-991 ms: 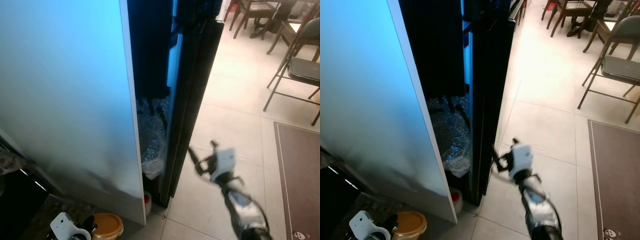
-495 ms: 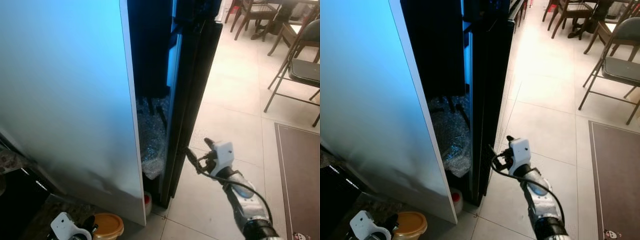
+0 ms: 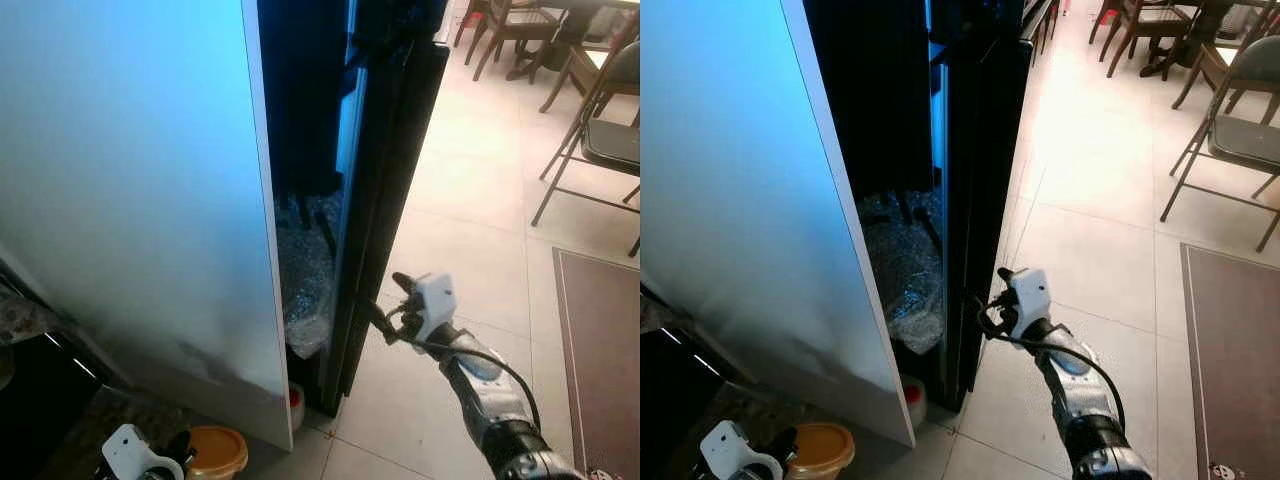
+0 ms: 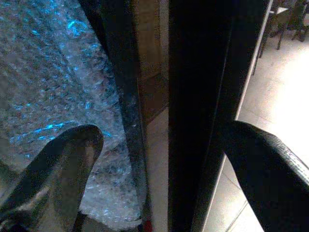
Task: Restocking fridge
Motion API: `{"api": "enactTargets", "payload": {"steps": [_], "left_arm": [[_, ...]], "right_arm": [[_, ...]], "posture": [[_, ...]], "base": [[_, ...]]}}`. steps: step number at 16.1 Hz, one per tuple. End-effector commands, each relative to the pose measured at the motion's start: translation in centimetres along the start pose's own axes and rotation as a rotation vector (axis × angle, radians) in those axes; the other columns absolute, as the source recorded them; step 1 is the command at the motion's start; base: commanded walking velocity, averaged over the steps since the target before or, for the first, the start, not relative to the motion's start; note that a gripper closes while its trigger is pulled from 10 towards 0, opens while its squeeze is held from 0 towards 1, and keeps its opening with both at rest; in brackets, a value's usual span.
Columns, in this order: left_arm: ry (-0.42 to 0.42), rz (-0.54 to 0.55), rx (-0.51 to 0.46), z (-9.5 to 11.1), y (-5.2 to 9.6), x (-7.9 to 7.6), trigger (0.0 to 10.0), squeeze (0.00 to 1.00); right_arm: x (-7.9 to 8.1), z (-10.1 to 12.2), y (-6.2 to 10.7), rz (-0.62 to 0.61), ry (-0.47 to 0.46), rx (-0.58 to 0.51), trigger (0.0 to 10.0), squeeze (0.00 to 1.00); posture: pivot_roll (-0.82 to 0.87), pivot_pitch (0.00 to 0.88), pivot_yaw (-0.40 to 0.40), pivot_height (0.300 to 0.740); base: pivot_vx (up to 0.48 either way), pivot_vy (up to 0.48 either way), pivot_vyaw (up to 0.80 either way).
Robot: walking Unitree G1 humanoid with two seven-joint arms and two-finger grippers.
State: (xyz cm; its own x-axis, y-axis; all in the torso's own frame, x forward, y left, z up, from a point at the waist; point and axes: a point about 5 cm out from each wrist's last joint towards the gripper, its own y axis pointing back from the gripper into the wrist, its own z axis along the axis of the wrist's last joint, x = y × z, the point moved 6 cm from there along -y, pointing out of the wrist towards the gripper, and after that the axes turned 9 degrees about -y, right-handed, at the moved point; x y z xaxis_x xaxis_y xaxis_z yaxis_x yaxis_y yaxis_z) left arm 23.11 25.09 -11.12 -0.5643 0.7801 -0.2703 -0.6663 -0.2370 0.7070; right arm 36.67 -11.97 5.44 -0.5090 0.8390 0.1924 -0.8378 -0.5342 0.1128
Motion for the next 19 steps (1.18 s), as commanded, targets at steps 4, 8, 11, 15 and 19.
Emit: {"api": "enactTargets", "payload": {"steps": [4,8,11,15,19], "left_arm": [[-0.009,0.001,0.004,-0.3,0.0,-0.2,10.0,0.00],[0.010,0.001,-0.013,0.4,-0.1,-0.3,10.0,0.00],[0.007,0.000,-0.013,0.4,-0.1,-0.3,10.0,0.00],[0.009,0.002,-0.012,0.3,-0.1,-0.3,10.0,0.00],[0.004,0.007,-0.007,0.0,0.0,-0.1,10.0,0.00]], "right_arm": [[-0.9,1.2,-0.7,-0.024,0.013,-0.007,10.0,0.00],[-0.2,1.7,-1.5,0.019,0.024,-0.006,10.0,0.00],[-0.2,2.1,-1.8,0.034,0.044,0.001,10.0,0.00],[-0.1,2.7,-2.4,0.033,0.078,0.005,10.0,0.00],[-0.1,3.3,-3.2,-0.006,0.119,-0.006,10.0,0.00]], "posture": [[-0.03,0.003,-0.010,0.740],[-0.02,0.003,-0.011,0.740],[-0.02,0.000,-0.006,0.740],[-0.02,0.000,-0.005,0.740],[-0.02,0.002,-0.008,0.740]], "base": [[0.000,0.000,0.00],[0.000,0.000,0.00],[0.000,0.000,0.00],[0.000,0.000,0.00],[0.000,0.000,0.00]]}}
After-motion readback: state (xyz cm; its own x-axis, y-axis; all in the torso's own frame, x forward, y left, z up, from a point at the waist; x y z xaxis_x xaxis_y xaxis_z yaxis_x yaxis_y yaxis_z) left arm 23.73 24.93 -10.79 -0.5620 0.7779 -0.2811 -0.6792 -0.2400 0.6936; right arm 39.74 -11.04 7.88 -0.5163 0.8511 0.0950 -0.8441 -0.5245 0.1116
